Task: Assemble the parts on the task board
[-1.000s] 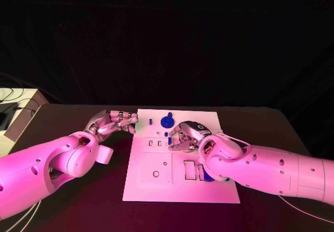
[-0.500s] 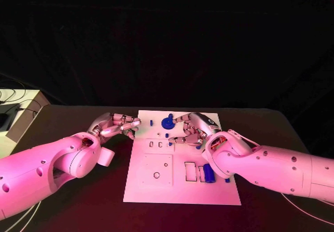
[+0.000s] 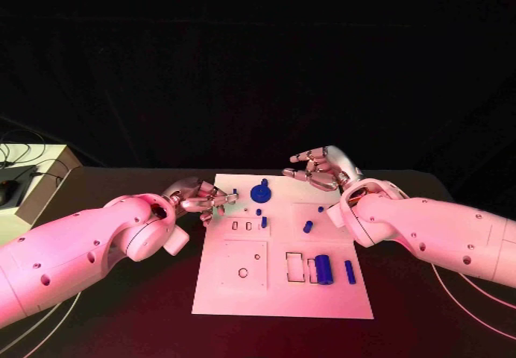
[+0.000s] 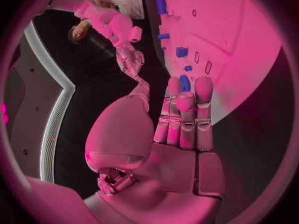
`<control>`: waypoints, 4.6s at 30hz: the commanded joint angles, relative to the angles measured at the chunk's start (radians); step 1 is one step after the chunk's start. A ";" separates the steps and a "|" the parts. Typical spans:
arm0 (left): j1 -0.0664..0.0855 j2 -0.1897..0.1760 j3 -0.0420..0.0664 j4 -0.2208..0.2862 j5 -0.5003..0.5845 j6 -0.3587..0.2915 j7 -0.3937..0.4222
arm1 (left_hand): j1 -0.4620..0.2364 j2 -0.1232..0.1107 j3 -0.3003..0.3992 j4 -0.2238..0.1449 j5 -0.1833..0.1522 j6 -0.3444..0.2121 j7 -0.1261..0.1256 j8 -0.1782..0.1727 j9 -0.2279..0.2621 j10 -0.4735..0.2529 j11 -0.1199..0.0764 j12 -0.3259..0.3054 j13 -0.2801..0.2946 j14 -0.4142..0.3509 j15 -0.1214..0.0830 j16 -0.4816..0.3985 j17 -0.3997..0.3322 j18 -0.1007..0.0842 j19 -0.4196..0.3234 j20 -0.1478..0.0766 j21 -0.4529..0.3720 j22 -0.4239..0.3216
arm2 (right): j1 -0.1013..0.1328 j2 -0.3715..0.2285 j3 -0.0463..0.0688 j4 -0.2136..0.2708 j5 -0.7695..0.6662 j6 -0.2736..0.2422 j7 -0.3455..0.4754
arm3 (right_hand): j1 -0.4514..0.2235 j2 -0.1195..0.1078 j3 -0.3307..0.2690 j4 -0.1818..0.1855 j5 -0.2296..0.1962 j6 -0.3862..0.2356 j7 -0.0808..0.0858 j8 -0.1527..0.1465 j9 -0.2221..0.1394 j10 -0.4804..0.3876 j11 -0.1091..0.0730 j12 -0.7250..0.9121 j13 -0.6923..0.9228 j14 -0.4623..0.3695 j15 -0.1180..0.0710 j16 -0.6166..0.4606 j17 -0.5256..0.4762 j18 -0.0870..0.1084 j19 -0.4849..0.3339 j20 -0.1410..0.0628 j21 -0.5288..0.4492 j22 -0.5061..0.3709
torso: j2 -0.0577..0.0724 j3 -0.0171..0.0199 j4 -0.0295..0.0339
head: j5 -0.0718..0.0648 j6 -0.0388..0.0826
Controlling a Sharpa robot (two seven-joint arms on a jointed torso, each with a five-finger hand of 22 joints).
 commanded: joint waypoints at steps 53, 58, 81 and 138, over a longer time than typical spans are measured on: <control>0.158 0.357 -0.082 -0.270 -0.324 0.397 -0.504 | -0.217 -0.145 0.278 0.036 0.098 -0.066 -0.072 0.165 0.663 -0.003 -0.048 0.217 0.255 0.098 -0.035 0.090 0.184 -0.008 0.132 -0.002 0.153 0.431 | 0.029 -0.009 0.001 -0.078 0.137 0.127 0.008 | -0.013 0.032 -0.028 -0.065 0.144 -0.006 0.001 0.002 0.000 0.000 -0.006 0.002 -0.006 0.002 -0.006 -0.002 -0.003 -0.002 0.078 -0.005 -0.006 0.204 | -0.019 0.0257 -0.0174 | 0.011 -0.014; 0.158 0.367 -0.082 -0.286 -0.323 0.391 -0.501 | -0.212 -0.142 0.292 0.033 0.098 -0.065 -0.072 0.163 0.667 -0.004 -0.048 0.219 0.253 0.098 -0.035 0.089 0.184 -0.008 0.133 -0.002 0.151 0.435 | 0.029 -0.007 0.001 -0.080 0.137 0.131 0.006 | -0.013 0.032 -0.028 -0.065 0.144 -0.006 0.001 0.002 0.000 0.000 -0.006 0.002 -0.006 0.002 -0.006 -0.002 -0.003 -0.002 0.078 -0.005 -0.006 0.204 | -0.019 0.0245 -0.0164 | 0.010 -0.014; 0.156 0.396 -0.094 -0.323 -0.304 0.403 -0.488 | -0.199 -0.136 0.303 0.024 0.097 -0.063 -0.072 0.155 0.678 -0.006 -0.048 0.222 0.250 0.098 -0.035 0.090 0.185 -0.010 0.135 -0.002 0.147 0.449 | 0.028 0.000 0.001 -0.086 0.133 0.139 -0.002 | -0.016 0.038 -0.030 -0.068 0.143 -0.006 0.001 0.002 0.000 0.002 -0.006 0.005 -0.004 0.002 -0.006 -0.001 -0.001 -0.003 0.079 -0.005 -0.005 0.205 | -0.019 0.0256 -0.0155 | 0.006 -0.025; 0.156 0.376 -0.110 -0.305 -0.233 0.383 -0.453 | -0.132 -0.062 0.575 -0.247 0.182 -0.048 -0.094 0.162 0.748 0.024 -0.069 0.178 0.240 0.102 -0.050 0.085 0.218 -0.028 0.144 -0.028 0.120 0.502 | 0.022 0.009 -0.002 -0.105 0.131 0.157 -0.013 | -0.017 0.047 -0.033 -0.071 0.141 -0.005 0.001 0.002 0.000 0.004 -0.007 0.006 -0.003 0.002 -0.007 0.001 0.000 -0.003 0.079 -0.005 -0.004 0.205 | -0.019 0.0241 -0.0151 | 0.010 -0.026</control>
